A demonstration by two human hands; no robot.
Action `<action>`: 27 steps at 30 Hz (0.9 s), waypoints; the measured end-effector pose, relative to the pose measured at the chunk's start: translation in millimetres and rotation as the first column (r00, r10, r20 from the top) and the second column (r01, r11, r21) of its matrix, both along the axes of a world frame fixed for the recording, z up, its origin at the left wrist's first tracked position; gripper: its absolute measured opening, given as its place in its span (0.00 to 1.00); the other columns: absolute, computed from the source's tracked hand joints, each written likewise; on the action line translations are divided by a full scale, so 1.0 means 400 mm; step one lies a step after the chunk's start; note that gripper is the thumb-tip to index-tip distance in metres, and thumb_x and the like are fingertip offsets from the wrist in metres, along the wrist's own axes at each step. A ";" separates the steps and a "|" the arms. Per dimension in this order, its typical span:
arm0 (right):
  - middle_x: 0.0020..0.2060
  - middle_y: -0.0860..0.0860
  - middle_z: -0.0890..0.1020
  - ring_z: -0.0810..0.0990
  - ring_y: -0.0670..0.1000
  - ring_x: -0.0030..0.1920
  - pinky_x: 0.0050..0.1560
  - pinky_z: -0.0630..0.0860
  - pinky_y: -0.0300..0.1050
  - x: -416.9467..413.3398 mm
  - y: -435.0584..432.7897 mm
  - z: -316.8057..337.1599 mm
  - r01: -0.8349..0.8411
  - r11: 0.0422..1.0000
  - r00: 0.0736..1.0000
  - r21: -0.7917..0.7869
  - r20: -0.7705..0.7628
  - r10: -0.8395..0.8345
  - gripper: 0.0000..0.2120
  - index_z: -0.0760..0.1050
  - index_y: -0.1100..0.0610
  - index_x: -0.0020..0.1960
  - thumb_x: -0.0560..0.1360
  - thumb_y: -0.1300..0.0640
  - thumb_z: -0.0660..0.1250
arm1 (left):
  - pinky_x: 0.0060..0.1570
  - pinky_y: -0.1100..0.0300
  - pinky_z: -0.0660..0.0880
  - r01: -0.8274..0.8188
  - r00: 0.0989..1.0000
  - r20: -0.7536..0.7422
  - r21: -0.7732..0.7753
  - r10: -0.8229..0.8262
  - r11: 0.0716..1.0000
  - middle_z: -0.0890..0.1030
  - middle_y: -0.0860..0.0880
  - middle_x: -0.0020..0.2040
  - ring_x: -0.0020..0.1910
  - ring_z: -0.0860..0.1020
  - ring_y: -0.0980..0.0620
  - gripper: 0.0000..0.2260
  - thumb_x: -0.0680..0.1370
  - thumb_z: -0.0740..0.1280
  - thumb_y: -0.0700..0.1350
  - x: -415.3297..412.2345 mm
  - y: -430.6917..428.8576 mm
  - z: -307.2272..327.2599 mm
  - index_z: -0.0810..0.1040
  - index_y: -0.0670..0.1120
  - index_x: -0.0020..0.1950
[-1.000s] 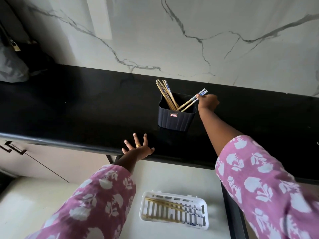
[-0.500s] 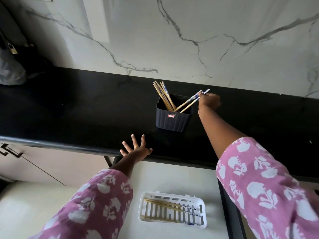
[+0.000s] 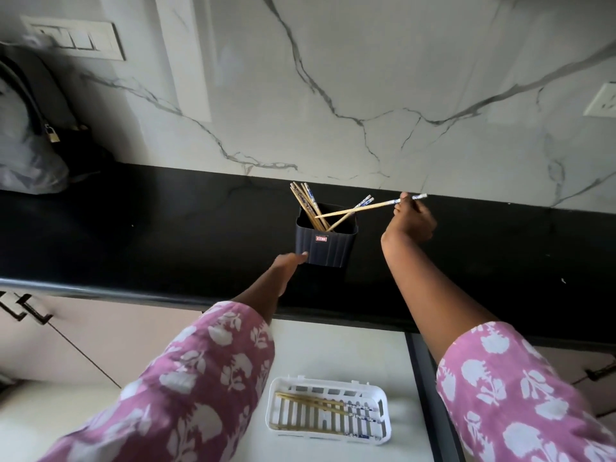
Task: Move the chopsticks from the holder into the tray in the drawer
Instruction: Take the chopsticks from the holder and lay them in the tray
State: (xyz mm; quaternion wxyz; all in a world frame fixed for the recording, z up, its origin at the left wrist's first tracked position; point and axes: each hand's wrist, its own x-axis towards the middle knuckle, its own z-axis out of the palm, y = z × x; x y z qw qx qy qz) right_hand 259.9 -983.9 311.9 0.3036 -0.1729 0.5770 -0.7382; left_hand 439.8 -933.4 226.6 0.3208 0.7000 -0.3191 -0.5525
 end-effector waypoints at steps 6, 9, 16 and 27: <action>0.30 0.51 0.79 0.79 0.43 0.31 0.28 0.75 0.28 0.030 0.106 -0.019 -0.044 0.997 0.932 -0.056 0.357 0.061 0.05 0.79 0.62 0.40 0.73 0.61 0.70 | 0.57 0.61 0.63 -0.272 0.931 -0.339 -0.401 0.134 0.875 0.75 0.43 0.67 0.65 0.71 0.50 0.20 0.78 0.66 0.46 -0.079 0.000 0.127 0.73 0.41 0.67; 0.32 0.50 0.78 0.78 0.43 0.33 0.34 0.78 0.30 0.040 0.140 -0.026 -0.057 0.997 0.857 -0.057 0.510 0.079 0.09 0.75 0.59 0.36 0.75 0.61 0.69 | 0.60 0.62 0.63 -0.397 0.881 -0.431 -0.451 0.194 0.799 0.76 0.44 0.66 0.67 0.71 0.49 0.20 0.77 0.67 0.46 -0.094 0.005 0.164 0.73 0.41 0.68; 0.29 0.50 0.77 0.75 0.43 0.27 0.29 0.76 0.29 0.049 0.198 -0.048 -0.198 0.980 0.732 -0.003 0.665 0.150 0.13 0.73 0.59 0.33 0.74 0.58 0.70 | 0.64 0.55 0.71 -0.563 0.801 -0.544 -0.540 0.251 0.625 0.84 0.43 0.50 0.58 0.79 0.46 0.06 0.78 0.66 0.40 -0.106 0.017 0.218 0.80 0.42 0.53; 0.50 0.63 0.83 0.82 0.61 0.52 0.44 0.72 0.44 0.064 0.216 -0.128 -0.267 0.844 0.715 0.466 -0.491 0.498 0.16 0.77 0.70 0.53 0.73 0.57 0.71 | 0.44 0.64 0.78 -0.152 0.988 -0.117 -0.783 0.098 0.603 0.83 0.49 0.37 0.36 0.82 0.59 0.08 0.75 0.65 0.34 -0.075 0.039 0.195 0.79 0.45 0.42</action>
